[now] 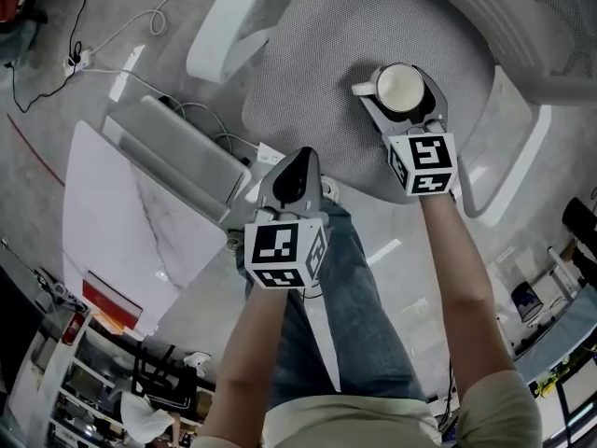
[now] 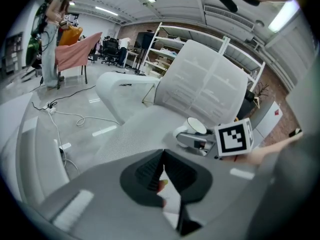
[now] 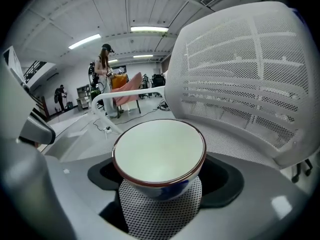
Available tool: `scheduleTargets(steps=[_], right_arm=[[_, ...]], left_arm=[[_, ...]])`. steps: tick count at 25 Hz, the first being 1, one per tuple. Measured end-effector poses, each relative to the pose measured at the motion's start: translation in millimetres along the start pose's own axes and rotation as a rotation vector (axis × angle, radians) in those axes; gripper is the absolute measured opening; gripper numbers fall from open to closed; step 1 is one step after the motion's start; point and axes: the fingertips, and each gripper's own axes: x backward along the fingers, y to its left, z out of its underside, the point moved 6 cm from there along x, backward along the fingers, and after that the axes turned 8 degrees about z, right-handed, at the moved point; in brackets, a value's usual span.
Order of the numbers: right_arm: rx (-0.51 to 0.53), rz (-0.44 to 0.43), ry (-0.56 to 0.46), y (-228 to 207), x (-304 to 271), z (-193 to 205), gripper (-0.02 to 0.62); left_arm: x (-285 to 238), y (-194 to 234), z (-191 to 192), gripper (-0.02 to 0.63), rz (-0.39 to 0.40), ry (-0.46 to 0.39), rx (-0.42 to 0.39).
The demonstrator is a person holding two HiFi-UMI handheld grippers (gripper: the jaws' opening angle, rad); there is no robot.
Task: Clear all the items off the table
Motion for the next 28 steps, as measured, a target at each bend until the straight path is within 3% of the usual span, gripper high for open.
scheduleTargets(steps=[23, 28], right_arm=[[-0.007, 0.073, 0.032, 16.2, 55.8, 15.3, 0.434], [-0.011, 0.08, 0.013, 31.8, 74.2, 10.3, 0.372]], left_arm=[[48.4, 10.0, 22.0, 0.009, -0.036, -0.054, 0.04], [64.6, 17.7, 28.6, 0.009, -0.051, -0.069, 0.058]])
